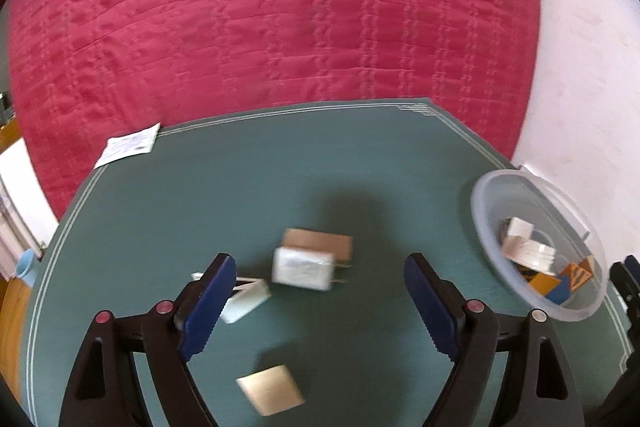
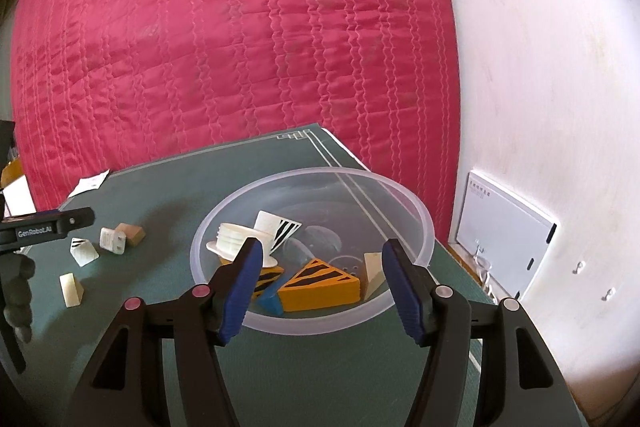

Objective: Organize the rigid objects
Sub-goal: 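Move the left tool to the white striped triangle and grasp it, then grasp the white charger plug with the right tool while the left tool holds the triangle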

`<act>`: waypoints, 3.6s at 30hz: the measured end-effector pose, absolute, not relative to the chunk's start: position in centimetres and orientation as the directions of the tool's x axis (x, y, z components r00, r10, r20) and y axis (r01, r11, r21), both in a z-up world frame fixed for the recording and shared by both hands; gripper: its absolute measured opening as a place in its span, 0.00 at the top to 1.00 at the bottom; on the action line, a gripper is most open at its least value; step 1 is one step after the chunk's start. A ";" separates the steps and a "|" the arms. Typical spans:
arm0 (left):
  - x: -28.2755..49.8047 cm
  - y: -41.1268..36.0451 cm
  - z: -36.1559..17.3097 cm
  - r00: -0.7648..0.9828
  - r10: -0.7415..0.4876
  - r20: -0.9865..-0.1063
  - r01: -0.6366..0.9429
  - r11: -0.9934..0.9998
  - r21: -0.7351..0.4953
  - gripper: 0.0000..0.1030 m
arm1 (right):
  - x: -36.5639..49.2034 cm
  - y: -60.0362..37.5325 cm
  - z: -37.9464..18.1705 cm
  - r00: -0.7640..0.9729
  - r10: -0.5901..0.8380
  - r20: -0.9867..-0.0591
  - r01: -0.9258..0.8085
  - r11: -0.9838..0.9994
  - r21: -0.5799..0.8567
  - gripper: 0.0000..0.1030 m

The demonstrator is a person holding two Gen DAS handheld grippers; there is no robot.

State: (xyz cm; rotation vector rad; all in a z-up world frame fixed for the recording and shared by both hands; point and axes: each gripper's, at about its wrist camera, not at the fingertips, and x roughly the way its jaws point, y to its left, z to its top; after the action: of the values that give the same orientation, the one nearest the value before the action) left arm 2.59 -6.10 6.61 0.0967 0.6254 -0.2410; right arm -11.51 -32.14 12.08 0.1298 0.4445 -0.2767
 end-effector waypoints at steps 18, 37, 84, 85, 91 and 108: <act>4.3 -1.0 4.2 0.764 -0.071 -0.641 0.144 0.988 0.063 0.12 | -11.2 -27.7 12.0 0.874 -0.166 -0.457 0.180 0.984 -0.013 0.30; 8.6 -1.8 1.7 0.710 0.004 -0.704 0.120 0.985 0.126 0.12 | -10.4 -26.5 11.4 0.859 -0.101 -0.502 0.120 0.993 0.004 0.30; 5.0 5.4 6.7 0.792 -0.030 -0.609 -0.016 0.997 -0.069 0.41 | 8.2 -12.3 7.9 0.667 0.232 -0.708 -0.055 0.963 0.263 0.30; 4.9 5.5 6.7 0.792 -0.031 -0.610 -0.017 0.997 -0.072 0.41 | 8.5 -12.1 7.7 0.665 0.223 -0.712 -0.049 0.965 0.257 0.30; 5.0 5.6 6.5 0.786 -0.037 -0.617 -0.016 0.997 -0.080 0.41 | 10.0 -11.4 6.9 0.658 0.171 -0.733 -0.006 0.975 0.222 0.30; 4.8 5.4 6.1 0.784 -0.042 -0.620 -0.010 0.997 -0.081 0.41 | 7.7 -11.4 7.1 0.676 0.160 -0.719 -0.048 0.984 0.174 0.43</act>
State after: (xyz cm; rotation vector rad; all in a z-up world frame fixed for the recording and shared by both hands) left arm 4.76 5.37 6.13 -0.0815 0.6700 -0.0173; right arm 7.73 -11.41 7.10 0.1448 0.8208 0.1173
